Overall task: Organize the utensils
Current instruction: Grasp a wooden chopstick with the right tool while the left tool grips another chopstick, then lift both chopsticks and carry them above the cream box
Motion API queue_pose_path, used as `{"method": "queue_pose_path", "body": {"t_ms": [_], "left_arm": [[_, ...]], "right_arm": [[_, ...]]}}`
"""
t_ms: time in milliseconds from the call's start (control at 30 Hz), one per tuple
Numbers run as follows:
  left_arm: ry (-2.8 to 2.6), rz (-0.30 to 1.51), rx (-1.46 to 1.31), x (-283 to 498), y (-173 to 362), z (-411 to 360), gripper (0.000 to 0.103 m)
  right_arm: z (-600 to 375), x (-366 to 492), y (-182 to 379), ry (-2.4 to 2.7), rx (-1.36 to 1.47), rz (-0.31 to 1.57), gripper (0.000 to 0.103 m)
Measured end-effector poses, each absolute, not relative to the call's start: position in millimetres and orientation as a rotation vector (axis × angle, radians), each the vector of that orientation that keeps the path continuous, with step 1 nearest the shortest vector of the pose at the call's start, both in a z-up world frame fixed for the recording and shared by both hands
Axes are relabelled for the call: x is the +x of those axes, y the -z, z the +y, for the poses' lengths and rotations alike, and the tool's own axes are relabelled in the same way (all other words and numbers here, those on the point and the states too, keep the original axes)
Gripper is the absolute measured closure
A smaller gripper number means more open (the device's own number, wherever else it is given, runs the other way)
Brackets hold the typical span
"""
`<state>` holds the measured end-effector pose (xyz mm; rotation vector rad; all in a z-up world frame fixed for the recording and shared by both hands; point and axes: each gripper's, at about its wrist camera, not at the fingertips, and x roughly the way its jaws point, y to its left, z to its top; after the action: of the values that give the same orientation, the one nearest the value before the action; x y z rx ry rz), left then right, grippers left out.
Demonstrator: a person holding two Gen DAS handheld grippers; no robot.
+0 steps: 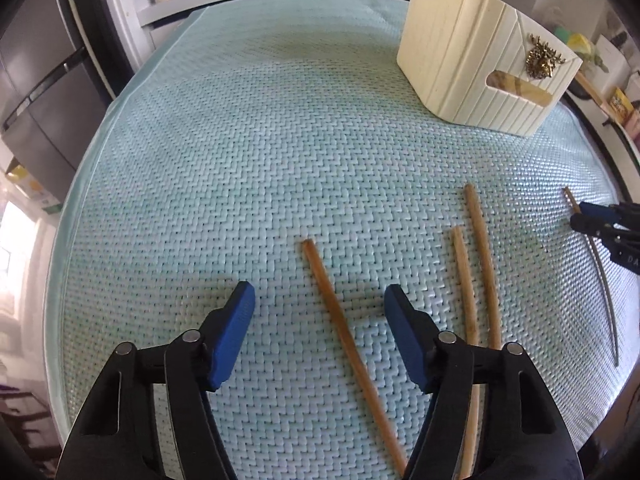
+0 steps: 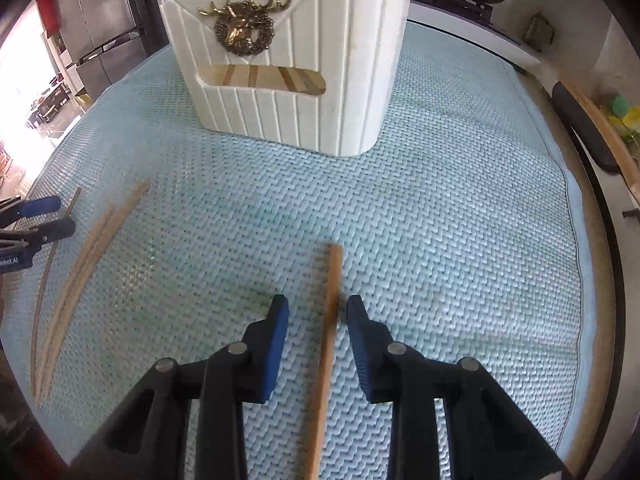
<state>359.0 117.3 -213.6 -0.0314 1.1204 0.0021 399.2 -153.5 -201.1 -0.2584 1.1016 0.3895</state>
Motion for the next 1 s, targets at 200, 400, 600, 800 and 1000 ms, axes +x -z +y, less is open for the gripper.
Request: {"method": "queue_pose_path", "body": {"t_ms": [200,400,600,800,1000], "left_arm": [[0.010,1.098,-0.027,370,212,113,0.062],[0.024,1.056,-0.068,371,212,111,0.096],[0.045,0.993,-0.130,361,189,110,0.099],[0.097,0.835,-0.151,332,117,105,0.099],[0.132,0.691,-0.139,295,55,101,0.099]], "right_arm": [[-157,433,202,-0.381,-0.217,1.124,0.096],[-177,428,194,-0.428,-0.118,1.055,0.096],[-199,404,152,-0.455,-0.059,0.908,0.096],[-209,370,97,-0.490,-0.018,0.755,0.096],[-202,328,49,-0.538,0.004,0.607,0.096]]}}
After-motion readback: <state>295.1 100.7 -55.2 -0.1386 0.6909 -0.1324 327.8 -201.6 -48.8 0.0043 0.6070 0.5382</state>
